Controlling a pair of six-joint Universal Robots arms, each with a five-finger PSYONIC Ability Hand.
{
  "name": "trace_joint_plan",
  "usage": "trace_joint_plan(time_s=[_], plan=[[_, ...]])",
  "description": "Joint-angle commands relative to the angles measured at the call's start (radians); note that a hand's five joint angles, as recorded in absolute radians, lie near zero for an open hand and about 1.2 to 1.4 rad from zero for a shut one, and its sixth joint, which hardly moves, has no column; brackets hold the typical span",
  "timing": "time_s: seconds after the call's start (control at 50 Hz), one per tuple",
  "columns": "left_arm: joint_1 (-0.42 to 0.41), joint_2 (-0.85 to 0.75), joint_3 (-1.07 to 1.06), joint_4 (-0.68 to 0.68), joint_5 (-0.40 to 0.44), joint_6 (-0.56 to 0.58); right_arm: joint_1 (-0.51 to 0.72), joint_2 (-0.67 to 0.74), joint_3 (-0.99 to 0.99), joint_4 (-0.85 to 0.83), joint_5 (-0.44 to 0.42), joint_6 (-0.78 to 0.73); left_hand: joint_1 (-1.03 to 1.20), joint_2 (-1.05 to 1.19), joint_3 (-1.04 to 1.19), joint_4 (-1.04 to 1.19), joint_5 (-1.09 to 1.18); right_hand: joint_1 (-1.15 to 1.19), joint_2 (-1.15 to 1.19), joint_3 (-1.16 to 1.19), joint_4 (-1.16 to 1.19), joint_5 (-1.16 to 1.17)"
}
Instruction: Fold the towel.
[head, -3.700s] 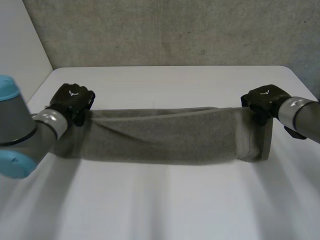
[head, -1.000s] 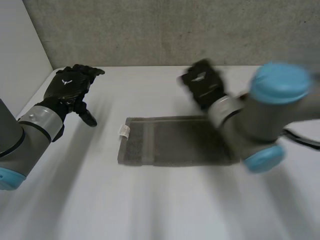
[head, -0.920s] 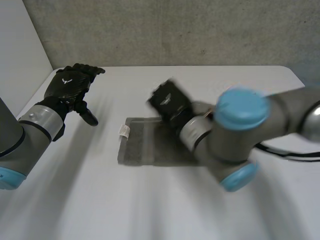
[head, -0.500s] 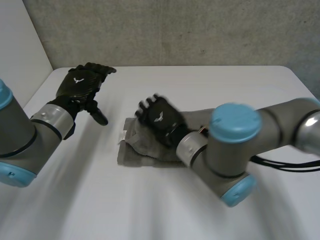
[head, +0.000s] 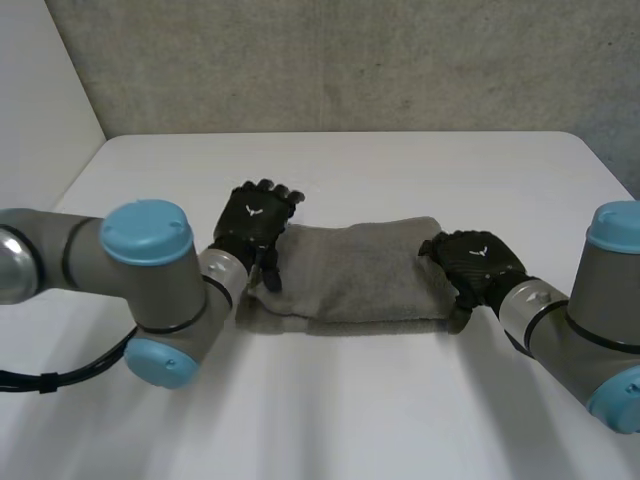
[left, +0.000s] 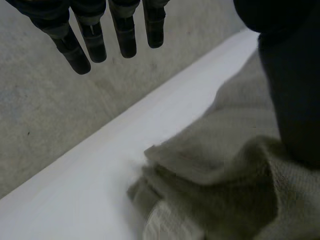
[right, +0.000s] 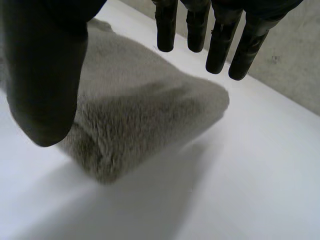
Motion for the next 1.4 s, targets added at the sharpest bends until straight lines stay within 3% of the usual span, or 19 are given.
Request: trace_joint_plan(time_s=[0.02, 0.08, 0.12, 0.14, 0.18, 0.3, 0.36, 0.52, 0.58, 0.68, 0.82, 0.88, 0.92, 0.94, 0.96, 1.1, 1.2, 1.32, 1.4], plan=[[-0.024, -0.075, 0.001, -0.003, -0.093, 0.128, -0.002, 0.084, -0.021, -0.016, 0.006, -0.002, -0.064, -0.063, -0.046, -0.073, -0.197, 0.236, 0.250, 0.244, 0.249, 0.226], [-0.027, -0.075, -0.004, -0.003, -0.102, 0.127, 0.003, 0.095, -0.030, -0.016, 0.012, -0.002, -0.061, -0.060, -0.043, -0.070, -0.195, 0.372, 0.386, 0.380, 0.385, 0.362], [-0.036, -0.067, -0.014, -0.005, -0.113, 0.122, 0.009, 0.106, -0.050, -0.016, 0.041, -0.001, -0.058, -0.057, -0.040, -0.067, -0.192, 0.699, 0.713, 0.707, 0.712, 0.689], [-0.036, -0.067, -0.014, -0.005, -0.113, 0.122, 0.009, 0.106, -0.050, -0.016, 0.041, -0.001, -0.058, -0.057, -0.040, -0.067, -0.192, 0.700, 0.715, 0.708, 0.714, 0.691], [-0.061, -0.047, -0.040, -0.014, -0.117, 0.119, 0.014, 0.106, -0.067, -0.017, 0.095, -0.005, -0.056, -0.054, -0.037, -0.064, -0.189, 1.059, 1.074, 1.067, 1.073, 1.050], [-0.090, 0.027, -0.097, -0.032, -0.121, 0.102, 0.014, 0.087, -0.084, -0.059, 0.146, -0.054, -0.056, -0.054, -0.037, -0.064, -0.189, 1.078, 1.092, 1.086, 1.091, 1.069], [-0.108, 0.105, -0.138, -0.034, -0.136, 0.064, 0.035, 0.058, -0.118, -0.071, 0.153, -0.201, -0.061, -0.060, -0.043, -0.070, -0.194, 1.078, 1.092, 1.086, 1.091, 1.069], [-0.066, 0.235, -0.172, -0.037, -0.182, 0.050, 0.299, 0.086, -0.286, -0.074, 0.141, -0.470, -0.067, -0.066, -0.049, -0.076, -0.200, 1.078, 1.092, 1.086, 1.091, 1.069], [0.003, 0.276, -0.185, -0.040, -0.176, 0.048, 0.361, 0.123, -0.323, -0.077, 0.103, -0.505, -0.067, -0.066, -0.049, -0.076, -0.200, 1.078, 1.092, 1.086, 1.091, 1.069], [0.114, 0.341, -0.223, -0.038, -0.159, 0.041, 0.460, 0.216, -0.339, -0.057, -0.063, -0.528, -0.064, -0.063, -0.046, -0.073, -0.197, 1.078, 1.092, 1.086, 1.091, 1.069], [0.137, 0.350, -0.246, -0.037, -0.116, -0.019, 0.471, 0.265, -0.345, -0.019, -0.092, -0.573, -0.067, -0.066, -0.049, -0.076, -0.200, 1.078, 1.092, 1.086, 1.091, 1.069], [0.137, 0.349, -0.247, -0.035, -0.102, -0.050, 0.458, 0.256, -0.348, -0.020, -0.098, -0.536, -0.067, -0.066, -0.049, -0.076, -0.200, 1.073, 1.088, 1.081, 1.087, 1.064], [0.137, 0.349, -0.246, -0.032, -0.098, -0.068, 0.451, 0.201, -0.330, -0.020, -0.098, -0.426, -0.070, -0.069, -0.052, -0.078, -0.203, 0.089, 0.103, 0.097, 0.102, 0.079], [0.137, 0.349, -0.246, -0.032, -0.098, -0.068, 0.451, 0.201, -0.329, -0.020, -0.098, -0.426, -0.070, -0.069, -0.052, -0.078, -0.203, 0.084, 0.098, 0.092, 0.097, 0.075], [0.136, 0.349, -0.244, -0.031, -0.096, -0.077, 0.446, 0.155, -0.316, -0.022, -0.098, -0.351, -0.070, -0.069, -0.052, -0.078, -0.203, -0.144, -0.129, -0.136, -0.130, -0.153], [0.117, 0.339, -0.228, -0.017, -0.058, -0.130, 0.313, 0.038, -0.280, -0.020, -0.092, -0.068, -0.070, -0.069, -0.052, -0.078, -0.203, -0.144, -0.129, -0.136, -0.130, -0.153], [0.084, 0.314, -0.209, -0.012, 0.002, -0.240, 0.233, 0.018, -0.283, 0.021, -0.092, 0.125, -0.070, -0.069, -0.052, -0.079, -0.203, -0.144, -0.129, -0.136, -0.130, -0.153], [0.034, 0.258, -0.191, -0.014, 0.005, -0.272, 0.201, 0.035, -0.308, 0.066, -0.091, 0.206, -0.073, -0.072, -0.055, -0.081, -0.206, -0.144, -0.129, -0.136, -0.130, -0.153], [-0.001, 0.196, -0.185, -0.014, 0.007, -0.271, 0.198, 0.124, -0.358, 0.095, -0.091, 0.245, -0.076, -0.075, -0.058, -0.084, -0.209, -0.144, -0.129, -0.136, -0.130, -0.153]])
